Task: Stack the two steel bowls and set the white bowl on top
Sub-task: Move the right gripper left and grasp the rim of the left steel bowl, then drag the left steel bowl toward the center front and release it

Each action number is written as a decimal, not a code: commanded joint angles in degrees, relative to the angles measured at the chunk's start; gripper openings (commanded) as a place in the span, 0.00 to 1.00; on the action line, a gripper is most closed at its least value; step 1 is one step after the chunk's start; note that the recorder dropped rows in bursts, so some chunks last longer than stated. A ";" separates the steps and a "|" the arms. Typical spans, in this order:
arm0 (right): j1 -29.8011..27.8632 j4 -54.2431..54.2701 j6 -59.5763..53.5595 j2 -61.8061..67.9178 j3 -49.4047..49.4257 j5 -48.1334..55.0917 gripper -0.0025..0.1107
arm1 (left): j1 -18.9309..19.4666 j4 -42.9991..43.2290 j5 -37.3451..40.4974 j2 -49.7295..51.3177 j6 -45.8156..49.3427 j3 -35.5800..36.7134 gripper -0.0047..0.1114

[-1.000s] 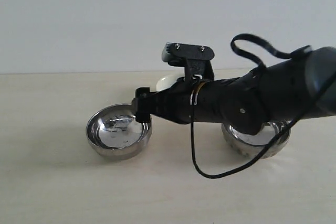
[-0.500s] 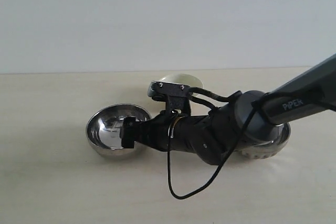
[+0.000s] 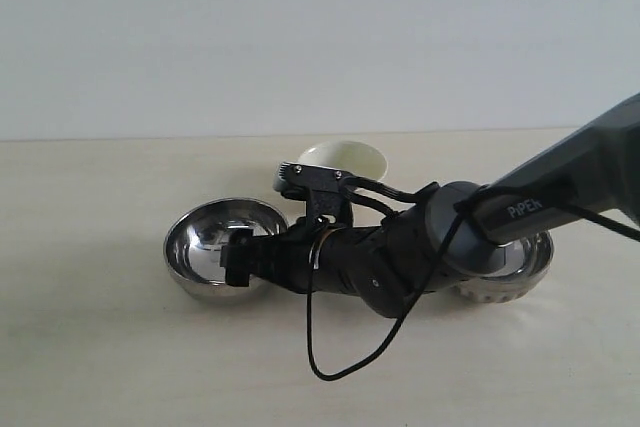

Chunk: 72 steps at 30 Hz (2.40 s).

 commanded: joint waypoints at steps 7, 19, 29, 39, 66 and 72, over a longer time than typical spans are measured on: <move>0.12 -0.32 3.24 -0.08 -0.29 0.21 0.03 | -0.29 0.00 -0.43 -0.18 -0.27 0.17 0.07; 0.12 -0.51 2.80 -5.98 -0.29 7.98 0.02 | -0.29 0.00 -0.43 -0.18 -0.27 0.17 0.07; -2.28 -0.51 -4.55 -18.91 -0.29 29.46 0.02 | -0.29 0.00 -0.43 -0.18 -0.27 0.17 0.07; -6.76 -0.51 -8.94 -19.79 0.04 45.42 0.02 | -0.29 0.00 -0.43 -0.18 -0.27 0.17 0.07; -9.66 -0.38 -8.67 -14.22 3.29 37.36 0.02 | -0.29 0.00 -0.43 -0.18 -0.27 0.17 0.07; -9.71 -0.38 -8.78 -14.22 3.29 37.86 0.02 | -0.29 0.00 -0.43 -0.18 -0.27 0.17 0.07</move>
